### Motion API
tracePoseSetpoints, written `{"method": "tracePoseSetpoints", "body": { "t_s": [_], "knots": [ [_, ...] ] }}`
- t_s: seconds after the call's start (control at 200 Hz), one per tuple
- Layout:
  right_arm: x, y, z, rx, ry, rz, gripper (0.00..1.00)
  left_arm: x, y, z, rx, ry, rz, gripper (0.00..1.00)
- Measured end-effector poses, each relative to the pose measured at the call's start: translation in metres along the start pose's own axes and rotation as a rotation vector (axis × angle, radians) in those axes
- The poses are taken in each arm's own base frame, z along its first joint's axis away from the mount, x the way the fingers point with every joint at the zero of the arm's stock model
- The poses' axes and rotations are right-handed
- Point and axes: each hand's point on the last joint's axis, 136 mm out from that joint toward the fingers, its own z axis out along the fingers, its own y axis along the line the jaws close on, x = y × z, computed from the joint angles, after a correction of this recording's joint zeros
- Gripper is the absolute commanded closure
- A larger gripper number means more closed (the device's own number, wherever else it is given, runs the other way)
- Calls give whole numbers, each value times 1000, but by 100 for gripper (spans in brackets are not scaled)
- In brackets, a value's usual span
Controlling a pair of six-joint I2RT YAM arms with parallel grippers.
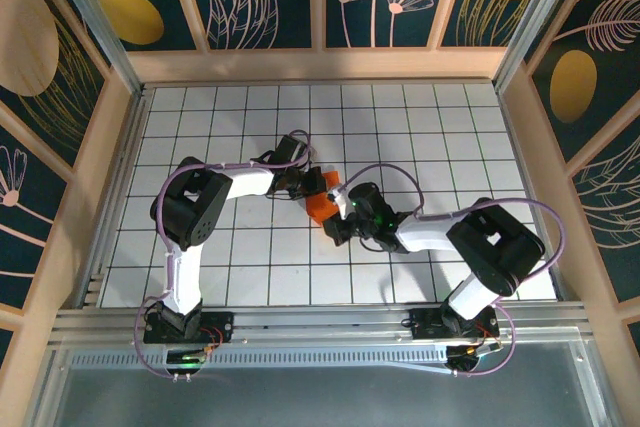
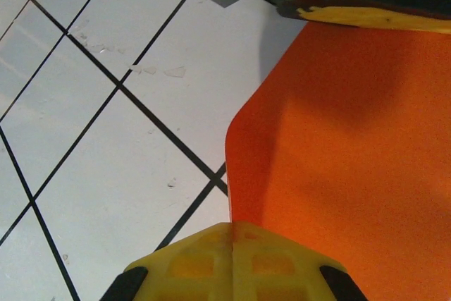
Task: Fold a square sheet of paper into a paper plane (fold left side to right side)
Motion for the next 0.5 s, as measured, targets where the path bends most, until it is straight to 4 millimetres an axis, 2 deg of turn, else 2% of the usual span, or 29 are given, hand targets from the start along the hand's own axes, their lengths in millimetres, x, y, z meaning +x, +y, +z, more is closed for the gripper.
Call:
{"method": "tracePoseSetpoints", "body": {
  "t_s": [0.495],
  "knots": [
    [-7,-30,0,75,31,99,100,0,0,0,-3,-2,2,99]
  ]
}}
